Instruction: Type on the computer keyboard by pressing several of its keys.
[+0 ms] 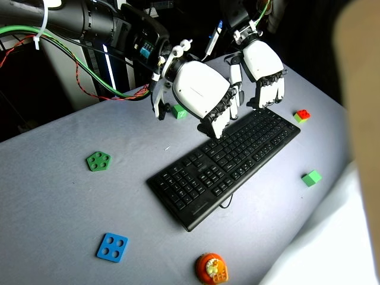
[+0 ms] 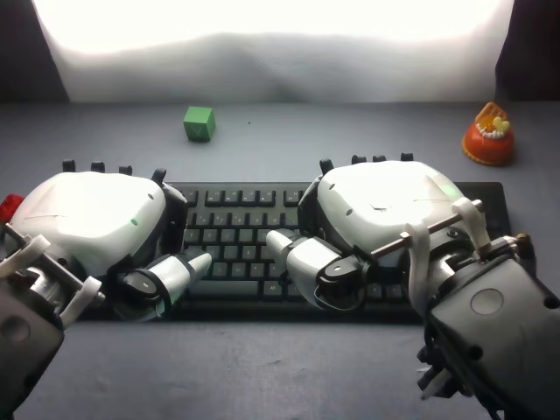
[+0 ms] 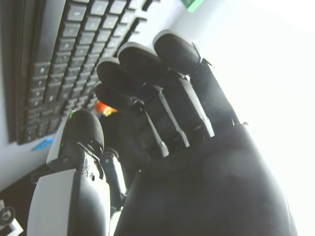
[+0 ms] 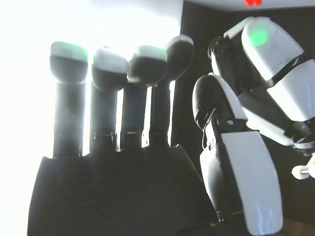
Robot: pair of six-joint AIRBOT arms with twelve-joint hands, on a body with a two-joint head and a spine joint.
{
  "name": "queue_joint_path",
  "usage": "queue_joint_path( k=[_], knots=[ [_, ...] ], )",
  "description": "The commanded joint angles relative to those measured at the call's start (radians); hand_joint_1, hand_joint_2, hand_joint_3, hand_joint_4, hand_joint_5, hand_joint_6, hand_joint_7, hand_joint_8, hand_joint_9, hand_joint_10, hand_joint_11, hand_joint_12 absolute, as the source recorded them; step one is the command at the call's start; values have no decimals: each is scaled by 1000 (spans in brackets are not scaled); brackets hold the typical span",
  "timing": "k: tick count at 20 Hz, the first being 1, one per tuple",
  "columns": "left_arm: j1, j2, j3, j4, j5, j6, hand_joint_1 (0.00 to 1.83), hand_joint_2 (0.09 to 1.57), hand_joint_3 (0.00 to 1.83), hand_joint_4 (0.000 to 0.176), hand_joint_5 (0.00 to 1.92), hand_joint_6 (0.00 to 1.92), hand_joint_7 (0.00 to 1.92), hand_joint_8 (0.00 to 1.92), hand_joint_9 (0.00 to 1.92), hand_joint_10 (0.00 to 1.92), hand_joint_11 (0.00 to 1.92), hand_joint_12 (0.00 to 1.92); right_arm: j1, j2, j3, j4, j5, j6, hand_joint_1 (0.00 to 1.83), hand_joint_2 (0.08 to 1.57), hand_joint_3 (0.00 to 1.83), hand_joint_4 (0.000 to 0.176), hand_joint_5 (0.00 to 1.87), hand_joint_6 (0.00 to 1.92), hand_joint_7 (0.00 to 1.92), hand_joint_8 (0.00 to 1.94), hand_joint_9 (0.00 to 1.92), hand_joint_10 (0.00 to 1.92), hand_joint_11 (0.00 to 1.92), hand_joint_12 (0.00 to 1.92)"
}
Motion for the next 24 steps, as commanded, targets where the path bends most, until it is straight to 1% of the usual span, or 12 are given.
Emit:
queue_joint_path(
  k=[1,2,3,7,9,11,13,15,19,21,22,24],
  knots=[
    [-3,5,4,65,-76,-1,112,1222,74,37,250,37,244,15,237,54,0,750,11,0,2,-92,37,2,45,1124,202,0,117,430,240,88,49,455,0,680],
    [-1,5,6,65,-76,-1,103,1250,21,38,261,9,247,1,253,15,0,750,10,-4,7,-92,37,4,39,1187,77,0,143,369,270,15,72,399,0,675],
    [2,5,7,65,-74,-4,108,1243,9,39,268,7,242,1,253,8,0,769,9,-7,10,-92,37,9,48,1200,39,0,191,348,309,12,119,388,0,791],
    [24,2,10,66,-72,-16,153,1249,4,26,282,7,253,3,260,5,0,787,11,-29,36,-92,33,25,65,1211,24,0,176,309,333,12,105,368,0,741],
    [41,-2,14,66,-72,-23,126,1247,2,36,280,4,261,4,262,4,0,789,7,-43,58,-92,29,34,61,1218,19,0,209,300,347,10,123,367,0,788],
    [69,-9,24,66,-72,-33,98,1246,1,35,277,1,273,5,274,6,0,812,-2,-68,97,-92,21,49,60,1221,13,0,227,284,359,8,140,359,0,832],
    [94,-22,43,78,-75,-59,48,1249,2,47,274,1,272,2,272,2,0,791,-10,-95,134,-92,21,69,82,1219,9,0,233,277,360,6,143,353,0,834],
    [108,-38,63,89,-76,-80,4,1260,5,47,281,2,269,0,261,0,0,778,-14,-118,155,-92,21,79,69,1223,8,0,242,261,358,3,151,341,0,859],
    [118,-77,100,92,-102,-98,0,1267,4,25,328,17,266,1,255,2,0,736,-33,-170,185,-151,34,99,77,1225,3,0,314,255,419,14,203,332,0,983],
    [115,-88,104,92,-105,-104,10,1264,1,8,393,30,262,0,258,2,0,723,-46,-194,198,-156,39,100,88,1217,0,0,407,267,453,12,215,309,0,1036],
    [115,-91,105,92,-111,-104,3,1263,0,1,414,26,267,1,264,4,0,746,-54,-206,207,-156,44,102,79,1215,0,0,434,274,461,13,216,305,0,1038],
    [117,-97,111,92,-120,-104,0,1256,0,0,454,25,310,12,285,9,0,780,-68,-222,224,-161,55,108,86,1216,0,0,498,287,511,14,215,271,0,954]
  ],
)
